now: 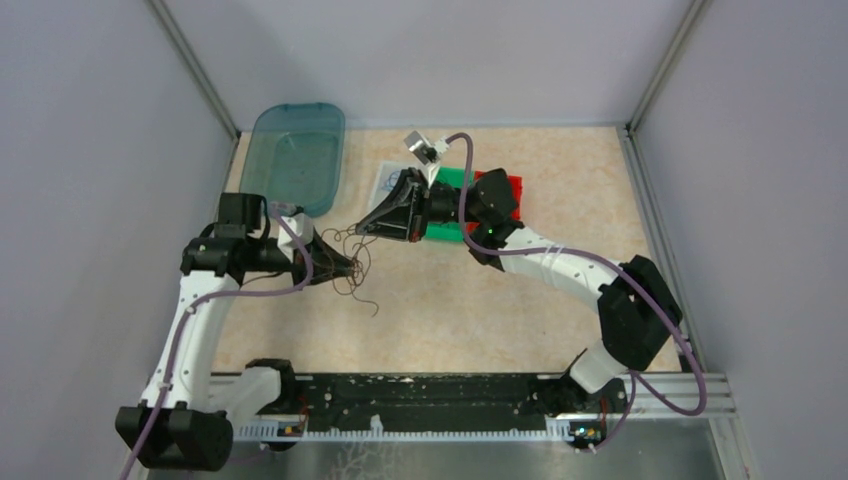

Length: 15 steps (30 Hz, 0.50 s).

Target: Untangle the cables

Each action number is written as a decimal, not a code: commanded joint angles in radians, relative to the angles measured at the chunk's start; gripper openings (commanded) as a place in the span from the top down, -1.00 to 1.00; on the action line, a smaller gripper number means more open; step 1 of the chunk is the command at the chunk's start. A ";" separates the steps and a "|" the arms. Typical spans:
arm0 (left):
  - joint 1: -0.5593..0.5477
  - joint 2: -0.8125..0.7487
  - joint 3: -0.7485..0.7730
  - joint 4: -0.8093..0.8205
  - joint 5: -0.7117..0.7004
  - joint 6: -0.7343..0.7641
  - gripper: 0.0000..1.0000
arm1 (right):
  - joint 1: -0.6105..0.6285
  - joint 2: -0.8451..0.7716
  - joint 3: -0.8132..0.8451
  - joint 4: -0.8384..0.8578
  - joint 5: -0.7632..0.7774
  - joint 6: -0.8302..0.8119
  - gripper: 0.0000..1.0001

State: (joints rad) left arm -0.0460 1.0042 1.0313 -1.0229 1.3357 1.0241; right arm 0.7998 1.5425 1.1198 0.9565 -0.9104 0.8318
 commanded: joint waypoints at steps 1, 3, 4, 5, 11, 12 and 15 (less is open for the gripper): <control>-0.014 -0.011 -0.011 0.032 -0.085 -0.024 0.21 | -0.009 -0.005 0.005 0.076 0.013 0.012 0.89; -0.015 -0.026 -0.022 0.054 -0.111 -0.028 -0.17 | -0.011 -0.007 0.004 0.085 0.010 0.020 0.89; -0.015 -0.035 -0.028 0.076 -0.121 -0.049 -0.23 | -0.012 -0.007 0.003 0.091 0.006 0.027 0.89; -0.015 -0.042 -0.034 0.099 -0.126 -0.062 -0.25 | -0.014 -0.007 0.002 0.099 0.003 0.033 0.88; -0.014 -0.026 -0.004 0.133 -0.127 -0.096 0.16 | -0.024 -0.003 -0.010 0.173 -0.015 0.096 0.89; -0.015 -0.023 0.006 0.147 -0.142 -0.103 0.41 | -0.027 -0.006 -0.016 0.172 -0.015 0.095 0.89; -0.014 -0.033 0.038 0.225 -0.252 -0.177 1.00 | -0.042 -0.027 -0.046 0.136 -0.011 0.055 0.82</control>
State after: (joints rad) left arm -0.0574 0.9798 1.0103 -0.9028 1.1889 0.9218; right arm 0.7757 1.5421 1.1107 1.0512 -0.9154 0.9012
